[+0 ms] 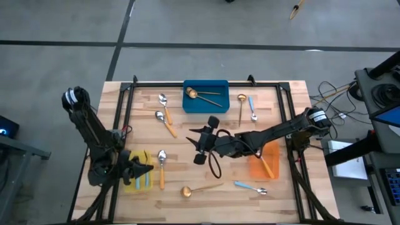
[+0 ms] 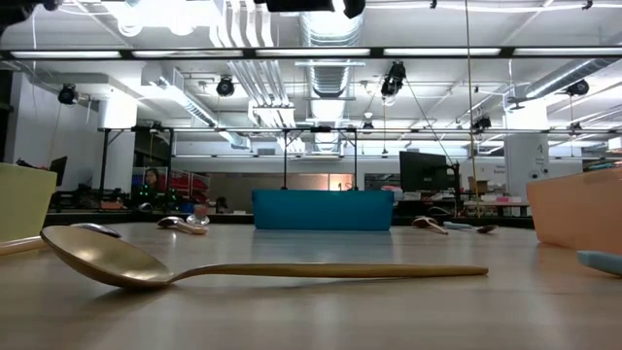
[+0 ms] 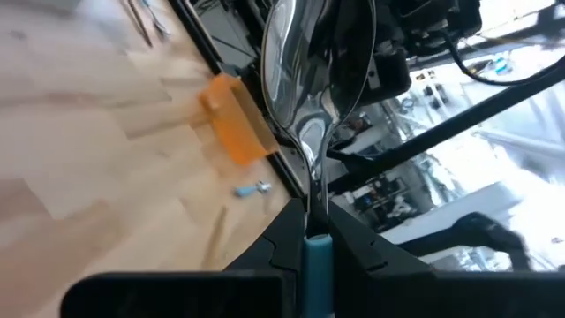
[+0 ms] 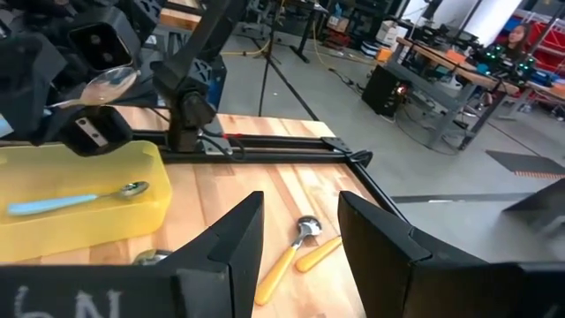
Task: Sort silverware by color (type)
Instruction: Put the blue spoon into the yellow bin
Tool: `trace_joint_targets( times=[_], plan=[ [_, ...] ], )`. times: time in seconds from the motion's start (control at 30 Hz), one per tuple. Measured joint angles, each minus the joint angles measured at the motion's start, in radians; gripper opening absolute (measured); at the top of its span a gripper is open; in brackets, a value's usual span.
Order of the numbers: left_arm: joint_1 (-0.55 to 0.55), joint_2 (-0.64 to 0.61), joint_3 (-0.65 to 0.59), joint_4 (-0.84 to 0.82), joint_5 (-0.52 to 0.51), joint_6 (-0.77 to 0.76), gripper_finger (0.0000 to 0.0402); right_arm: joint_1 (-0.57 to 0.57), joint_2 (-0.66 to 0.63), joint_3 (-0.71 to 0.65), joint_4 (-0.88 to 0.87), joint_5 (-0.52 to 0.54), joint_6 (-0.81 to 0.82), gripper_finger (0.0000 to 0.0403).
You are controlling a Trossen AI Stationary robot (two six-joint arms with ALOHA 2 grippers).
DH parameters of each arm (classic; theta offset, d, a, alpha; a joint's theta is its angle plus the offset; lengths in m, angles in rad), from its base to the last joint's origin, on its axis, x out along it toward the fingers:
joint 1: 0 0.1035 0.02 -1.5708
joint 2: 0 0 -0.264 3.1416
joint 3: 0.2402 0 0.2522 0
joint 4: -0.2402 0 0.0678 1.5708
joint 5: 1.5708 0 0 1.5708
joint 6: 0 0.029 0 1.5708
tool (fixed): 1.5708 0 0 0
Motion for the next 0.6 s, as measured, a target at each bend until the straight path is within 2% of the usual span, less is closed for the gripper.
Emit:
trace_joint_targets(
  times=[0.17, 0.33, 0.5, 0.6],
  plan=[
    [0.027, -0.094, -0.001, -0.055, 0.054, 0.121, 0.0010, -0.003, 0.000, 0.000, 0.000, 0.000, 0.000, 0.0139],
    [0.029, -0.151, 0.054, -0.114, 0.082, 0.218, 0.0010, -0.007, 0.000, 0.000, 0.000, 0.000, -0.002, 0.0139],
    [0.057, -0.132, 0.203, -0.237, 0.089, 0.339, 0.0010, -0.019, 0.000, 0.000, 0.000, 0.000, -0.001, 0.0139],
    [0.101, -0.094, 0.330, -0.377, 0.113, 0.419, 0.0010, -0.025, 0.000, 0.000, 0.000, 0.000, 0.001, 0.0139]
  ],
)
